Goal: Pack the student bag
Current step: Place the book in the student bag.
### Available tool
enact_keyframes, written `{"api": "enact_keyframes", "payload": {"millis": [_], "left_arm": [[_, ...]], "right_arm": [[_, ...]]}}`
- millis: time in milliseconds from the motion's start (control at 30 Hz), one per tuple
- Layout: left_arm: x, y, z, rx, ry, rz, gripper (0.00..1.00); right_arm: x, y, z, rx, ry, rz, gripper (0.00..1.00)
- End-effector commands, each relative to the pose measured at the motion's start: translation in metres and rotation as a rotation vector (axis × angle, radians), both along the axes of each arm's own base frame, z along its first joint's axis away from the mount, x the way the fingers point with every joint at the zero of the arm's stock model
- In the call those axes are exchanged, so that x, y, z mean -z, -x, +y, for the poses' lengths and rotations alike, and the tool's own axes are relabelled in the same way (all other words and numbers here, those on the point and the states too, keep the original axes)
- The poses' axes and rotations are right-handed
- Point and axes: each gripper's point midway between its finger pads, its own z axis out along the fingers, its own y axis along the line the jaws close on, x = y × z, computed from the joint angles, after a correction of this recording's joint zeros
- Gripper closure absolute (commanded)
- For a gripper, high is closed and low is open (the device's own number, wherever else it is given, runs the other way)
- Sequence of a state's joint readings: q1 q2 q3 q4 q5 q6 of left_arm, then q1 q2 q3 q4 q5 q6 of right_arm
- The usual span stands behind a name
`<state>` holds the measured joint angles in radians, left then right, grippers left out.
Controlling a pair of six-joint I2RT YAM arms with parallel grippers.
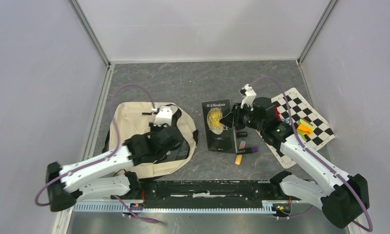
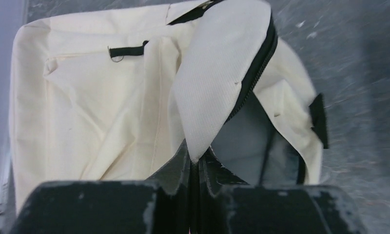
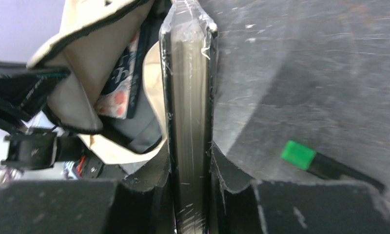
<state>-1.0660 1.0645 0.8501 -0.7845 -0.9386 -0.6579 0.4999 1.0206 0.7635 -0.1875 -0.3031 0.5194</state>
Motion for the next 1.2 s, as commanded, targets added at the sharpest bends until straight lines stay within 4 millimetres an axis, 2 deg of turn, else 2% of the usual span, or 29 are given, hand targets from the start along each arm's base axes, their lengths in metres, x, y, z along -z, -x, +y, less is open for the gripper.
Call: {"api": "enact_keyframes", "payload": {"millis": [0,100,300,433,600,733,867,1067,1167], "left_arm": [[-0.039,0.002,0.004,0.109,0.139,-0.138,0.9],[-0.046,0.011,0.018,0.14,0.172,-0.173,0.9],[-0.057,0.023,0.021,0.21,0.259,-0.189,0.9],[-0.061,0.024,0.023,0.213,0.248,-0.184,0.9],[-0.066,0.025,0.021,0.244,0.239,-0.187,0.92],[-0.066,0.027,0.021,0.263,0.251,-0.192,0.93],[-0.069,0.028,0.025,0.248,0.271,-0.212,0.93],[-0.072,0.03,0.019,0.274,0.327,-0.221,0.94],[-0.071,0.029,0.017,0.265,0.34,-0.221,0.95]], "right_arm": [[-0.061,0.012,0.05,-0.132,-0.182,-0.118,1.0],[-0.048,0.026,0.069,-0.196,-0.202,-0.049,1.0],[-0.055,0.047,0.107,-0.301,-0.296,0.006,1.0],[-0.061,0.05,0.125,-0.32,-0.364,0.042,1.0],[-0.056,0.031,0.13,-0.217,-0.41,0.067,1.0],[-0.07,0.016,0.129,-0.131,-0.507,0.05,1.0],[-0.072,0.004,0.132,-0.093,-0.524,0.042,1.0],[-0.046,0.002,0.139,-0.059,-0.506,0.076,1.0],[-0.033,0.011,0.144,-0.069,-0.488,0.096,1.0]]}}
